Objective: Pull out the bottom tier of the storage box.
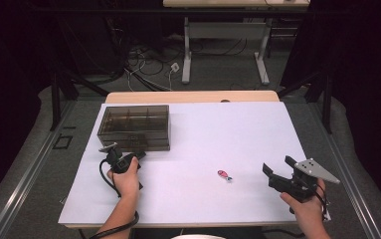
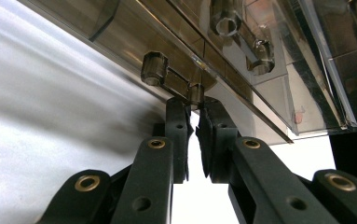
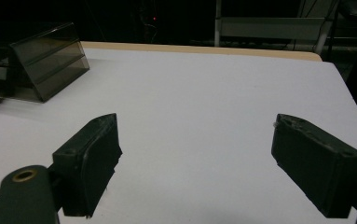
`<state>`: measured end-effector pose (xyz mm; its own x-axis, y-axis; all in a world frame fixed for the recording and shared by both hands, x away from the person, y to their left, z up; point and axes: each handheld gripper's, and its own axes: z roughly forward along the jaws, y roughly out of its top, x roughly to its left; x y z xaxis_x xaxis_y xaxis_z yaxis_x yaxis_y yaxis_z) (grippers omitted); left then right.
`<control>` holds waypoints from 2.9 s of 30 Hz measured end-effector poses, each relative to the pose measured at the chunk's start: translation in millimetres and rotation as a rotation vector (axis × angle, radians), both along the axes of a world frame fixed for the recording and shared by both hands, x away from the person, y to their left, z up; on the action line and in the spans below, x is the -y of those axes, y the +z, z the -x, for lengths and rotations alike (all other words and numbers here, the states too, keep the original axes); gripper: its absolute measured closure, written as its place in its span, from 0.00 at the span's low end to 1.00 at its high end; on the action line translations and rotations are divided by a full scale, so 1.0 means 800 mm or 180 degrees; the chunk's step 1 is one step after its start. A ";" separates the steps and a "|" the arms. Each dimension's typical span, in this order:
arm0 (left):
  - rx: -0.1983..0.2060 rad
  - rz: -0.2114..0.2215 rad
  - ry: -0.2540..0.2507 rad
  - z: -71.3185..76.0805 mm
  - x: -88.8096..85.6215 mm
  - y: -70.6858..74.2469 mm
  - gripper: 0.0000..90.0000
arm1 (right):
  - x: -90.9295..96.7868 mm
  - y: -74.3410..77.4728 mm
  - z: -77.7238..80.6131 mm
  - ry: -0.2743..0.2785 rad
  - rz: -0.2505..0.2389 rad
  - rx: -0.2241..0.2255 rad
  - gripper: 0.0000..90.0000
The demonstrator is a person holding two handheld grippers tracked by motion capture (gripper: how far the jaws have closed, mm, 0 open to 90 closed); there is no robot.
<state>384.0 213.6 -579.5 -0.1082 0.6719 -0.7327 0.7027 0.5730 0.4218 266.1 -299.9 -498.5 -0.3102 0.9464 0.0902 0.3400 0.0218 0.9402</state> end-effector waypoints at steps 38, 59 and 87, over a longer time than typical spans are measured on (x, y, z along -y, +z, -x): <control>-0.0026 0.0034 0.0016 0.017 0.001 0.000 0.91 | -0.002 0.000 -0.001 0.0017 0.0006 0.0010 0.16; -0.0034 0.0055 0.0029 0.025 0.001 0.001 0.91 | -0.002 0.001 -0.001 0.0023 0.0002 0.0002 0.16; -0.0034 0.0019 0.0030 0.028 0.001 -0.001 0.91 | -0.002 0.001 -0.001 0.0031 -0.0001 0.0013 0.16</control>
<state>362.0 213.1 -579.9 -0.1223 0.6665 -0.7354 0.7017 0.5821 0.4109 267.0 -298.3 -497.7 -0.3199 0.9433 0.0892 0.3358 0.0248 0.9416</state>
